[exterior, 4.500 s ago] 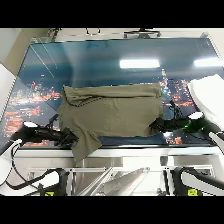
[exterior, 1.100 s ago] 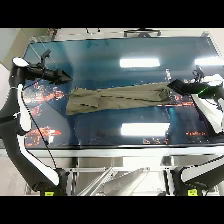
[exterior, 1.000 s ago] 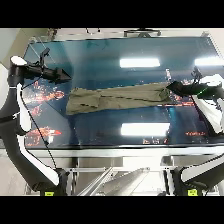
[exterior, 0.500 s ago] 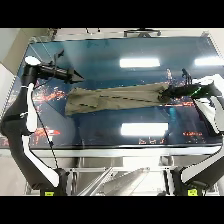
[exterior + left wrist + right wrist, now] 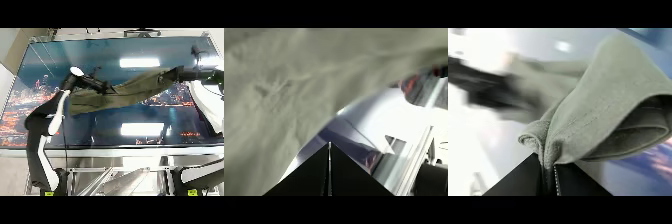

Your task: Fold the shirts.

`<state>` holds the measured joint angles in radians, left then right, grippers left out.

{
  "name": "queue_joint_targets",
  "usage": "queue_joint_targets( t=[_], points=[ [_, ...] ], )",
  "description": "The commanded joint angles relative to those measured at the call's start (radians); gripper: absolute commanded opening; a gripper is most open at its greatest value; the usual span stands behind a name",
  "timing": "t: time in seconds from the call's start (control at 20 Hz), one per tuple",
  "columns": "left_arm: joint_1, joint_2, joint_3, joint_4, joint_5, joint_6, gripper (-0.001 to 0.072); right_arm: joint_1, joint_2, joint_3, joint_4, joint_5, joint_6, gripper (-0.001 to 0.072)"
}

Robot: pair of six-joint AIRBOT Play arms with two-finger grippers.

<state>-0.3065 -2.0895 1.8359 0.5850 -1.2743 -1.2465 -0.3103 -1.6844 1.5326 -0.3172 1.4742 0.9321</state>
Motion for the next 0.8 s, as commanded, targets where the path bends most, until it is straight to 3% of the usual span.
queue_joint_targets(
  t=[0.0,0.25,0.4,0.55,0.75],
  points=[
    [-0.12,-0.064,-0.006,-0.001,0.132,-0.072,0.0,0.005,0.115,0.008,0.087,0.053,0.05,0.0016],
    [-0.19,-0.165,0.155,-0.002,0.167,-0.131,0.0,0.046,0.14,0.007,0.086,0.084,0.068,0.0016],
    [-0.189,-0.168,0.238,-0.012,0.116,-0.134,0.0001,0.084,0.139,0.007,0.086,0.078,0.071,0.0016],
    [-0.127,-0.058,0.243,-0.013,-0.04,-0.13,0.0002,0.117,0.138,0.005,0.084,0.047,0.071,0.0016],
    [0.089,0.225,0.243,-0.013,-0.3,-0.113,0.0001,0.229,0.137,0.005,0.085,-0.093,0.071,0.0016]
  ],
)
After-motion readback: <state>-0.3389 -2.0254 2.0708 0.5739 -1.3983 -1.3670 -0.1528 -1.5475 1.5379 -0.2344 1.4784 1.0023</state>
